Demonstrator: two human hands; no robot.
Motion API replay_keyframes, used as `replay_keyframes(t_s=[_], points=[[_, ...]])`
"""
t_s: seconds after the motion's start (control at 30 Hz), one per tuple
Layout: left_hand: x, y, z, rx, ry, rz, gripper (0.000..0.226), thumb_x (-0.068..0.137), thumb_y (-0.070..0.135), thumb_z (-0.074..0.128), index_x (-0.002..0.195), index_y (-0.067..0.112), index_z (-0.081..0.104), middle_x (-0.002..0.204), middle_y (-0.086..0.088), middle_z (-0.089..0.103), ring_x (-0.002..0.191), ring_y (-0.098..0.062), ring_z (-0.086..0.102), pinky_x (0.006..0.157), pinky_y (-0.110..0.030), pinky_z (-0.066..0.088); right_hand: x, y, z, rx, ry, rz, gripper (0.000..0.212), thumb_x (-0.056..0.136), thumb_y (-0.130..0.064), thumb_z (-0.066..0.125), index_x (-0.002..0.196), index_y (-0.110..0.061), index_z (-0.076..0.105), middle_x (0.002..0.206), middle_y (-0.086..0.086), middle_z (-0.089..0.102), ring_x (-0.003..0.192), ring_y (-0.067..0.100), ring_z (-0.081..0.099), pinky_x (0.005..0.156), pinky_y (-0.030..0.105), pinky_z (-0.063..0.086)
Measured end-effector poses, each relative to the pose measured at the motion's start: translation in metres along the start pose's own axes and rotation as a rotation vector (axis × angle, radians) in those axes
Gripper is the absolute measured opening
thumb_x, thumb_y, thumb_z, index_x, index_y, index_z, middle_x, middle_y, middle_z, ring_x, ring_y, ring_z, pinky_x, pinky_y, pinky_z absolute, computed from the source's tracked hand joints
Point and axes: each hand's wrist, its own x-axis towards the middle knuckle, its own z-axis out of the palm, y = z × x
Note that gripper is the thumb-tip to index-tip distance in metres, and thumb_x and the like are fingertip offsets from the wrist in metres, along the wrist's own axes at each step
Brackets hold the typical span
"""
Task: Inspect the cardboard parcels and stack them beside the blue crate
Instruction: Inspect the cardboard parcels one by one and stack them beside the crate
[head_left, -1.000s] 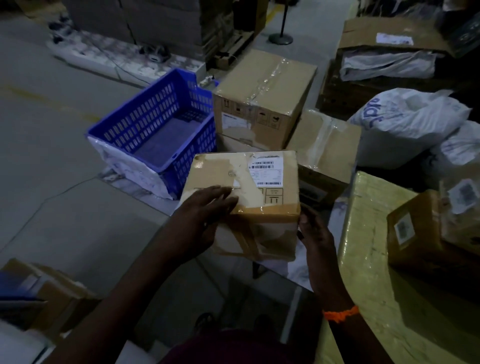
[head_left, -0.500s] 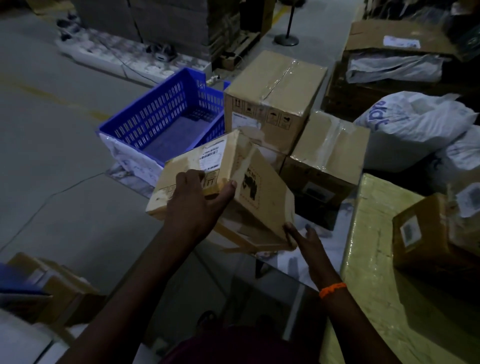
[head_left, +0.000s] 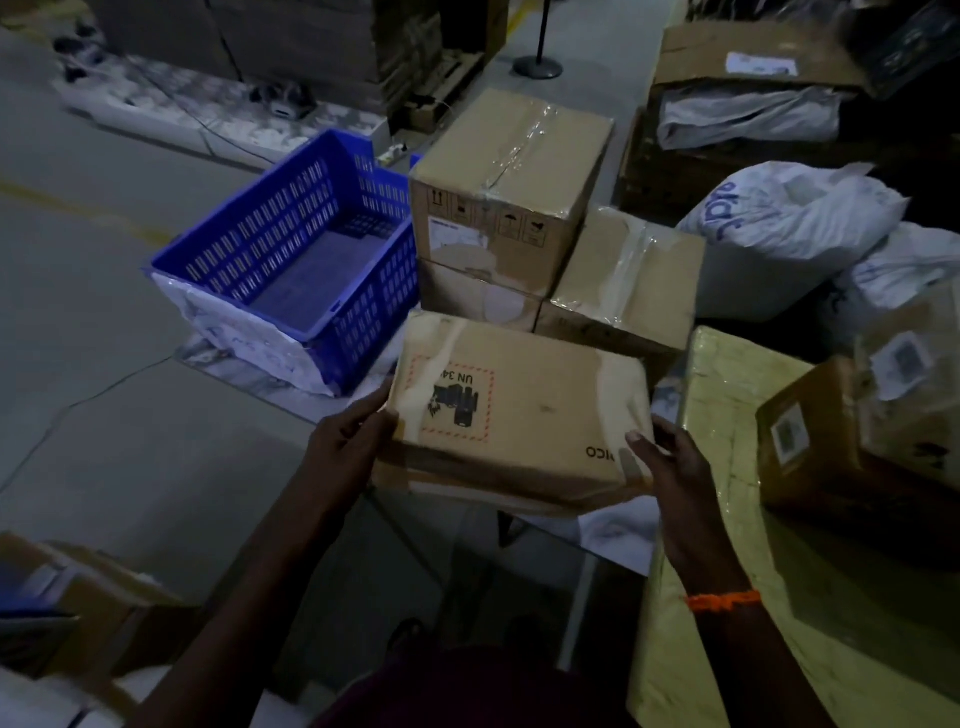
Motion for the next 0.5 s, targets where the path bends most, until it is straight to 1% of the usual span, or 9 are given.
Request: replay_keyframes(t_s=[0.03,0.1,0.17,0.23,0.3,0.33,0.4,0.43,0.5], points=[[-0.002,-0.007,0.006,-0.032,-0.016,-0.012,0.031,0.105,0.026,0.050,0.126,0.046,0.062,0.112,0.016,0.074,0.104,-0.004,0.070,0.084,-0.028,0.057,0.000,-0.002,-0.006,-0.039,0.020,-0.032,0.033,0.093,-0.022,0.075,0.124,-0.026,0.065,0.122,0.002,0.071,0.108,0.015,0.069,0.087,0.041,0.059],[-0.004,-0.020,0.017,-0.073,-0.006,-0.038,0.034,0.106,0.019,0.047,0.132,0.034,0.063,0.117,0.007,0.075,0.108,-0.012,0.070,0.085,-0.030,0.058,0.002,-0.003,-0.018,-0.085,0.035,-0.067,0.032,0.093,-0.022,0.075,0.121,-0.035,0.064,0.123,0.000,0.070,0.111,0.016,0.067,0.087,0.042,0.060],[-0.005,-0.032,0.027,-0.104,-0.011,-0.073,0.035,0.107,0.017,0.045,0.136,0.027,0.062,0.121,0.002,0.074,0.111,-0.017,0.070,0.082,-0.028,0.059,0.003,-0.001,-0.026,-0.107,0.021,-0.062,0.032,0.093,-0.023,0.075,0.113,-0.045,0.063,0.124,-0.001,0.070,0.114,0.019,0.067,0.089,0.047,0.060],[-0.004,-0.039,0.034,-0.117,-0.039,-0.102,0.037,0.108,0.020,0.042,0.140,0.026,0.060,0.125,0.000,0.072,0.115,-0.017,0.068,0.085,-0.028,0.059,0.001,0.005,-0.029,-0.118,0.009,-0.048,0.034,0.093,-0.023,0.076,0.112,-0.048,0.062,0.127,0.000,0.068,0.116,0.022,0.066,0.090,0.052,0.060],[-0.002,-0.043,0.036,-0.123,-0.039,-0.121,0.037,0.108,0.021,0.042,0.139,0.031,0.059,0.126,0.002,0.071,0.116,-0.015,0.067,0.092,-0.034,0.056,-0.002,0.009,-0.031,-0.130,0.003,-0.039,0.036,0.093,-0.022,0.075,0.119,-0.041,0.060,0.130,0.000,0.065,0.118,0.021,0.064,0.089,0.050,0.061],[0.000,-0.043,0.035,-0.125,-0.022,-0.129,0.036,0.107,0.020,0.044,0.136,0.034,0.061,0.122,0.004,0.073,0.114,-0.014,0.068,0.093,-0.037,0.055,-0.003,0.009,-0.032,-0.135,0.003,-0.047,0.038,0.093,-0.022,0.075,0.124,-0.037,0.058,0.131,0.000,0.064,0.119,0.019,0.063,0.089,0.047,0.061],[0.006,-0.041,0.033,-0.110,-0.005,-0.136,0.035,0.105,0.017,0.048,0.129,0.038,0.063,0.115,0.011,0.074,0.106,-0.009,0.070,0.090,-0.035,0.055,-0.001,0.010,-0.034,-0.138,-0.009,-0.058,0.039,0.094,-0.021,0.074,0.129,-0.029,0.057,0.131,-0.001,0.063,0.118,0.017,0.062,0.089,0.042,0.060],[0.010,-0.038,0.032,-0.098,-0.023,-0.134,0.035,0.104,0.018,0.050,0.129,0.038,0.063,0.114,0.012,0.074,0.105,-0.008,0.070,0.087,-0.033,0.056,0.002,0.009,-0.035,-0.134,-0.022,-0.045,0.040,0.094,-0.022,0.074,0.131,-0.026,0.057,0.130,0.000,0.064,0.117,0.017,0.063,0.089,0.041,0.060],[0.023,-0.028,0.031,-0.067,-0.063,-0.165,0.035,0.102,0.024,0.055,0.135,0.034,0.060,0.117,0.008,0.071,0.105,-0.011,0.069,0.081,-0.029,0.056,0.016,0.007,-0.035,-0.113,-0.048,0.015,0.043,0.096,-0.027,0.072,0.136,-0.022,0.057,0.128,0.001,0.066,0.111,0.017,0.066,0.086,0.040,0.060]])
